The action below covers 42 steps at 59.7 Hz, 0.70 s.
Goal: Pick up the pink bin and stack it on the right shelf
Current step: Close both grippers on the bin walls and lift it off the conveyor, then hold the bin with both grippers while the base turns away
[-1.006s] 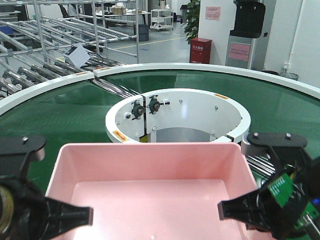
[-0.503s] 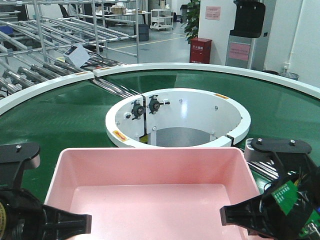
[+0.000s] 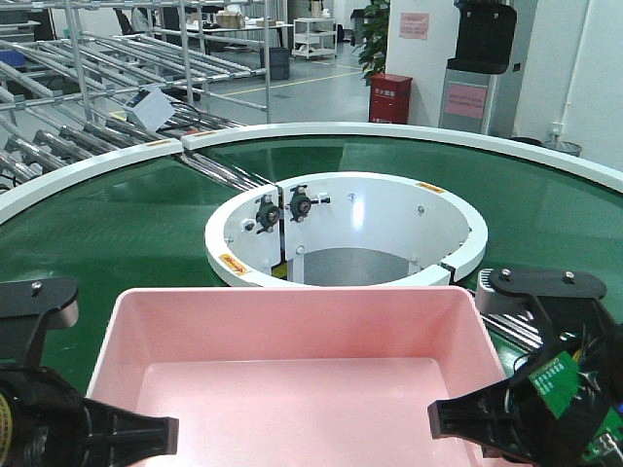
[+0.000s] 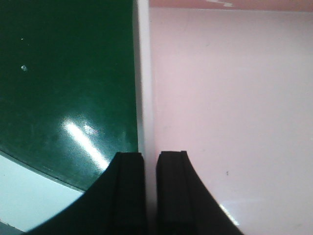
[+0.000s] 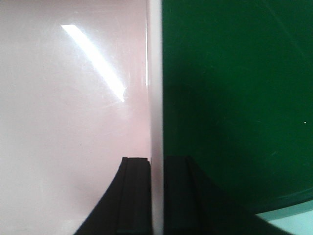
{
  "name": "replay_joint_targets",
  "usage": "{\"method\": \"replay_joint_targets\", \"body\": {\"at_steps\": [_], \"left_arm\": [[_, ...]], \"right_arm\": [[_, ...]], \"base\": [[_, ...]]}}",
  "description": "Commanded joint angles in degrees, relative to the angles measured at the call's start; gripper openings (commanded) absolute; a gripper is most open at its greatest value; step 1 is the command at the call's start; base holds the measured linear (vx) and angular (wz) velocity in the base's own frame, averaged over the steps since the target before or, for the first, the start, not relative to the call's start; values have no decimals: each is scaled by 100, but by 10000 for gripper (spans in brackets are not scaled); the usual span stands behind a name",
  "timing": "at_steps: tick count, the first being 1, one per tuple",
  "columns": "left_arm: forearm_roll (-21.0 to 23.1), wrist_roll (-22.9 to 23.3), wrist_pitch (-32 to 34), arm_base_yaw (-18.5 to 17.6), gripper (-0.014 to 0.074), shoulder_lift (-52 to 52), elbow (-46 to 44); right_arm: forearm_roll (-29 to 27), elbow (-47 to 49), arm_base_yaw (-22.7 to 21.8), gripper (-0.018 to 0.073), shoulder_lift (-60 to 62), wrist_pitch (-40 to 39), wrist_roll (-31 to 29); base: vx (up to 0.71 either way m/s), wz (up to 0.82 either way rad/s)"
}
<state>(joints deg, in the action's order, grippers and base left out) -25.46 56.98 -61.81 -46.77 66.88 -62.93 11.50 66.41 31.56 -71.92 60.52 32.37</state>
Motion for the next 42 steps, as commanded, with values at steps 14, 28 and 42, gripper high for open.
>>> {"method": "replay_joint_targets", "body": {"at_steps": [14,28,42], "left_arm": [[-315,29,245,-18,38,-173,-162],[-315,29,245,-18,38,-173,-162],[-315,30,250,-18,38,-173,-162]], "right_arm": [[356,153,-14,102,160,-261,-11],[356,153,-14,102,160,-261,-11],[356,153,-14,102,160,-261,-11]], "base": [[-1,-5],[-6,-27],[-9,-45]]}}
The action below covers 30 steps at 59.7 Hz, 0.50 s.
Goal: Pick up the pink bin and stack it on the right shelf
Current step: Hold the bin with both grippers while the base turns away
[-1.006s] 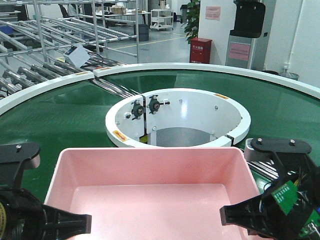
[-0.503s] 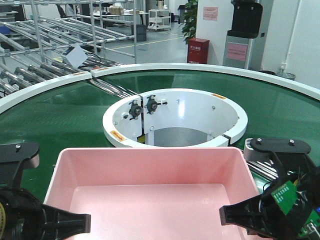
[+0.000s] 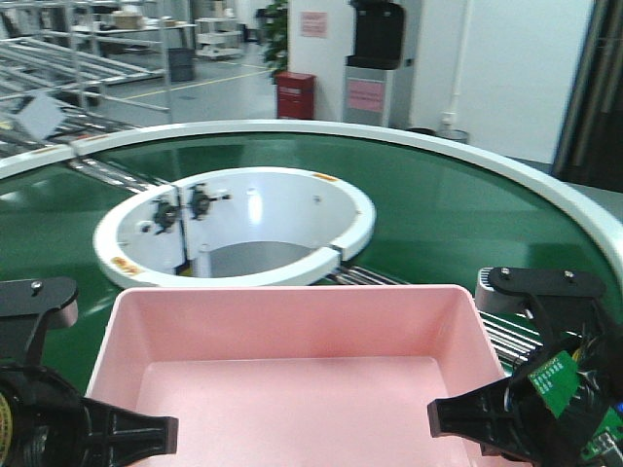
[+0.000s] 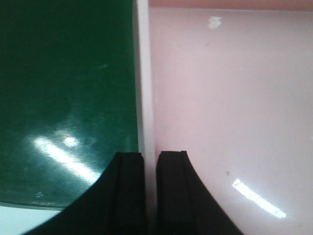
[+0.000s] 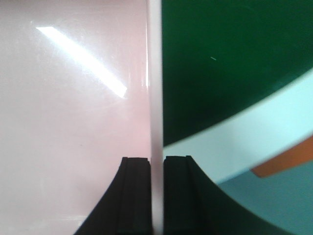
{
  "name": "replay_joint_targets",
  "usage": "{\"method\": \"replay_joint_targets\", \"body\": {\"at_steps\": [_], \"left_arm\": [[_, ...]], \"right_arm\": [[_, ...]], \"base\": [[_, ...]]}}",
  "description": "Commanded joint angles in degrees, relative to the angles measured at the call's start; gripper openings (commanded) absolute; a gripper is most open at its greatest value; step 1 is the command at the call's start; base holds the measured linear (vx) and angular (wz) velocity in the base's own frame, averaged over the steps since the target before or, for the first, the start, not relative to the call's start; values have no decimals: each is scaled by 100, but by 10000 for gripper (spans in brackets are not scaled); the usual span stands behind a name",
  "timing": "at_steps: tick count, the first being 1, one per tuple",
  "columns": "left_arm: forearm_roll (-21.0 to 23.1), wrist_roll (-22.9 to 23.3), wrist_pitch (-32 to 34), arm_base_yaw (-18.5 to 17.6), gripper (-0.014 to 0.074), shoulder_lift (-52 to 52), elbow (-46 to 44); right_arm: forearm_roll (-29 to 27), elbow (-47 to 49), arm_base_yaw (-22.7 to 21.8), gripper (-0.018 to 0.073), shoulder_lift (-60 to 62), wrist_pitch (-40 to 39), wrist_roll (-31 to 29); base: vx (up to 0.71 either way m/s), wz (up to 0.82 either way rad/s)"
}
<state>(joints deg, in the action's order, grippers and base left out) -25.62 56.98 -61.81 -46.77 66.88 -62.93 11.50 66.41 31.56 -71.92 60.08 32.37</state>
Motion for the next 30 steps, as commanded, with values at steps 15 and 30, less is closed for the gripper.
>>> {"method": "replay_joint_targets", "body": {"at_steps": [15,30], "left_arm": [[-298,30,250,-18,38,-173,-162],[-298,28,245,-18,38,-173,-162]], "right_arm": [[356,153,-14,102,160,-217,-11],[356,153,-14,102,160,-216,-17]], "base": [[-11,-50],[-12,-56]]}}
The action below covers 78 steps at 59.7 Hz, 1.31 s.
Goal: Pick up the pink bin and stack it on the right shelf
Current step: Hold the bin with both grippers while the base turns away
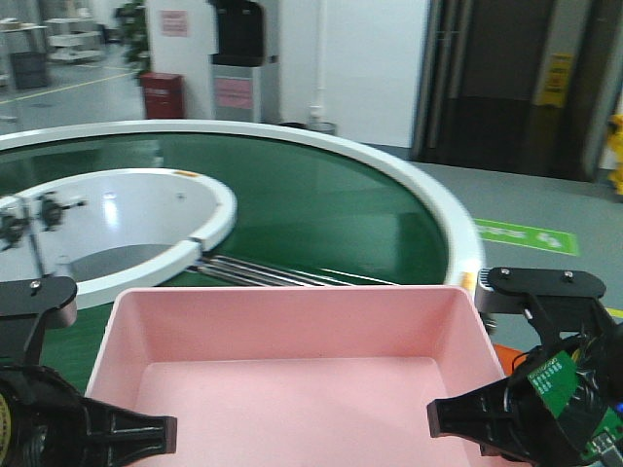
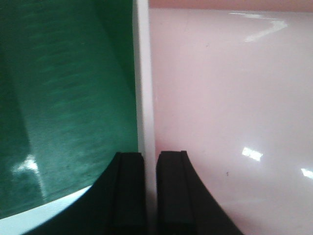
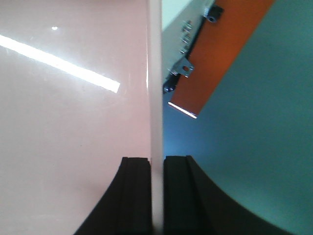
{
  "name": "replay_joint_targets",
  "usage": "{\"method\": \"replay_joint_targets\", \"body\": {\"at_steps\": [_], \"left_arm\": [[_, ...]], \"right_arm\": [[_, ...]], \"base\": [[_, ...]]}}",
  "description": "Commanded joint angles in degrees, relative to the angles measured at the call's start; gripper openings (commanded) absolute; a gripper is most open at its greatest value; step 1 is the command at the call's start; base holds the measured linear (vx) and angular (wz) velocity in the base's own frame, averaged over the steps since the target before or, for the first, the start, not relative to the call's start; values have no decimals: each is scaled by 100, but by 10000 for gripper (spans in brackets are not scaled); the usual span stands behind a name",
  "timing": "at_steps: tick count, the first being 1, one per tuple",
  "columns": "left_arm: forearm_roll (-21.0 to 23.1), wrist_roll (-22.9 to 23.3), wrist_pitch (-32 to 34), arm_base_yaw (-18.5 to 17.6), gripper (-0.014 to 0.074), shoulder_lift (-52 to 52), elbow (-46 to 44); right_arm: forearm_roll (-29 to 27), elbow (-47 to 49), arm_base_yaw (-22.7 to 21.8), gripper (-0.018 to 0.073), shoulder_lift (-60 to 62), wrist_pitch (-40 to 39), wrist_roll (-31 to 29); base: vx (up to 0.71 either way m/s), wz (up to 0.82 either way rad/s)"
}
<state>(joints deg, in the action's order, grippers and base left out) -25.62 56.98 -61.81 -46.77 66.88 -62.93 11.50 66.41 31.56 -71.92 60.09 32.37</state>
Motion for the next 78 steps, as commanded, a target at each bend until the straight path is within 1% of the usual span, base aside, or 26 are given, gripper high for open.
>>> {"method": "replay_joint_targets", "body": {"at_steps": [1,49,60,78], "left_arm": [[-298,28,245,-18,38,-173,-162],[-298,28,245,-18,38,-173,-162],[-298,28,240,-18,38,-173,-162],[-298,24,244,-18,38,-173,-162]], "right_arm": [[356,153,-14,102,160,-217,-17],[356,153,-14,102,160,-187,-12],[351,153,-14,102,160,-188,-12],[352,153,-14,102,160,-188,-12]], "base": [[-12,-64],[-8,-83],[5,-60],[12,-39]]}}
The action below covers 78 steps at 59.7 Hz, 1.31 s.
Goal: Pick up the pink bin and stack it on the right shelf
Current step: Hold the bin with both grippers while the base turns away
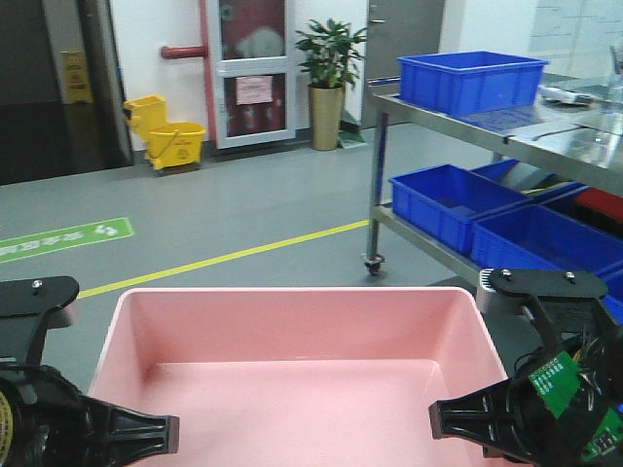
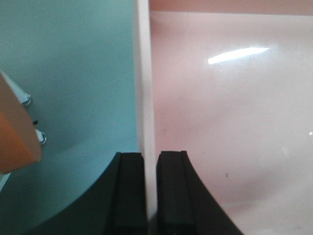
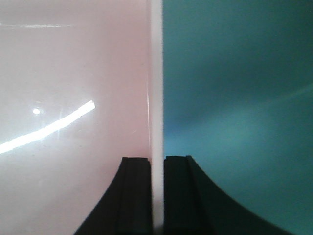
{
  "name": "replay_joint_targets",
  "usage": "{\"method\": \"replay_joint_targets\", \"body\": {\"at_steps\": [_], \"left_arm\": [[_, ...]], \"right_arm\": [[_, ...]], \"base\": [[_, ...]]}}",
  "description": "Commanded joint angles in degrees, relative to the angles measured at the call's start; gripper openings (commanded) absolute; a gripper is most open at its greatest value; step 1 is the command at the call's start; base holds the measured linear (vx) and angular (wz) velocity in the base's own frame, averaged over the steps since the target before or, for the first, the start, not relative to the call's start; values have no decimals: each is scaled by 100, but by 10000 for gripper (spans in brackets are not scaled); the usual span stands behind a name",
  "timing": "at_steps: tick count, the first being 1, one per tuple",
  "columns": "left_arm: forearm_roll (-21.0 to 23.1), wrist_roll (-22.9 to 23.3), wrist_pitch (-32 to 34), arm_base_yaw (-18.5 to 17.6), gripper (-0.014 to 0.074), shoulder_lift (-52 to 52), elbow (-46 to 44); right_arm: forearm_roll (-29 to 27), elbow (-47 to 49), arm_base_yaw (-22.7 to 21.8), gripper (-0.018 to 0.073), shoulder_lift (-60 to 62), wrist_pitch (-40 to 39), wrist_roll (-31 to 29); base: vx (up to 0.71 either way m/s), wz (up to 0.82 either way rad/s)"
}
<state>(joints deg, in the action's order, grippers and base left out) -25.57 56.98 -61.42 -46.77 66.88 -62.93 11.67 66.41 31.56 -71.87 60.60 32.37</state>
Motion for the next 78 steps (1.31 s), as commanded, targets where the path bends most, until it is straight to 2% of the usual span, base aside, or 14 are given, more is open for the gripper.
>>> {"method": "replay_joint_targets", "body": {"at_steps": [1,37,78], "left_arm": [[-303,24,205,-18,38,-173,-162],[-308,24,205,-18,38,-173,-162],[-308,24,205,-18,38,-173,-162]], "right_arm": [[335,153,-14,102,155,-239,-12],[326,153,-14,102,155,-123,-16],[326,153,-14,102,155,-96,-16]], "base": [[15,-35],[22,-25],[35,-7]]}}
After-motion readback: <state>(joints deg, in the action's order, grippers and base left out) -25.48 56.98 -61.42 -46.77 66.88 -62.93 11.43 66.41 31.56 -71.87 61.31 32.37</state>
